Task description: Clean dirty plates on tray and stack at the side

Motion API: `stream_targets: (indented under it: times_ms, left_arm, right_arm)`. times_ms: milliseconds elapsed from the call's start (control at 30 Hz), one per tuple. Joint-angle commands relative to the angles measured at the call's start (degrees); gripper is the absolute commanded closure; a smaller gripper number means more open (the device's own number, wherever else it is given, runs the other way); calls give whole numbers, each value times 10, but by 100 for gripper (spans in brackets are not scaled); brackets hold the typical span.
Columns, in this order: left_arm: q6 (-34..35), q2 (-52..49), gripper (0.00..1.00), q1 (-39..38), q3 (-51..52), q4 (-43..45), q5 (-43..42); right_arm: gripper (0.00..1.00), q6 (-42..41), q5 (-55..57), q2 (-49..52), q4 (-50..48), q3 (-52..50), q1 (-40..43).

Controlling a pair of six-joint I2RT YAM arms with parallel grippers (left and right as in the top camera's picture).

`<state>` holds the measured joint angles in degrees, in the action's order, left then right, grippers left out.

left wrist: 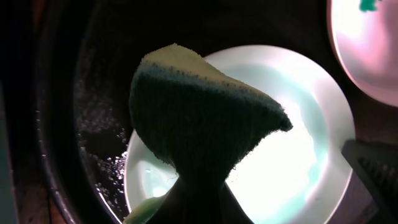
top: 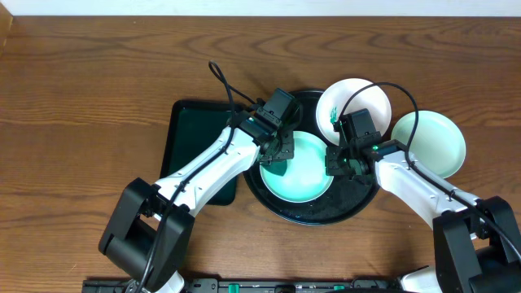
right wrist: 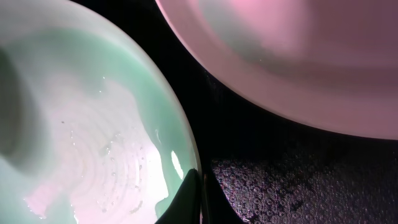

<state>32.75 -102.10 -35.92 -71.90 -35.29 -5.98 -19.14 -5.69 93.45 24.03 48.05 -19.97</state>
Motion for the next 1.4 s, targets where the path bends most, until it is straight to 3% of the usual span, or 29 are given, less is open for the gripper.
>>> stream_targets:
  times_ms: [0,900,1367]
  left_arm:
    - [8,-7,93,0,2,2,22]
    - [36,-122,93,-22,2,1,6]
    - [33,-177,92,-28,1,23,-226]
  right_arm:
    - [99,-10,28,-12,2,5,0]
    - [99,-10,28,-12,0,5,0]
    - [99,-10,24,-12,-3,5,-4]
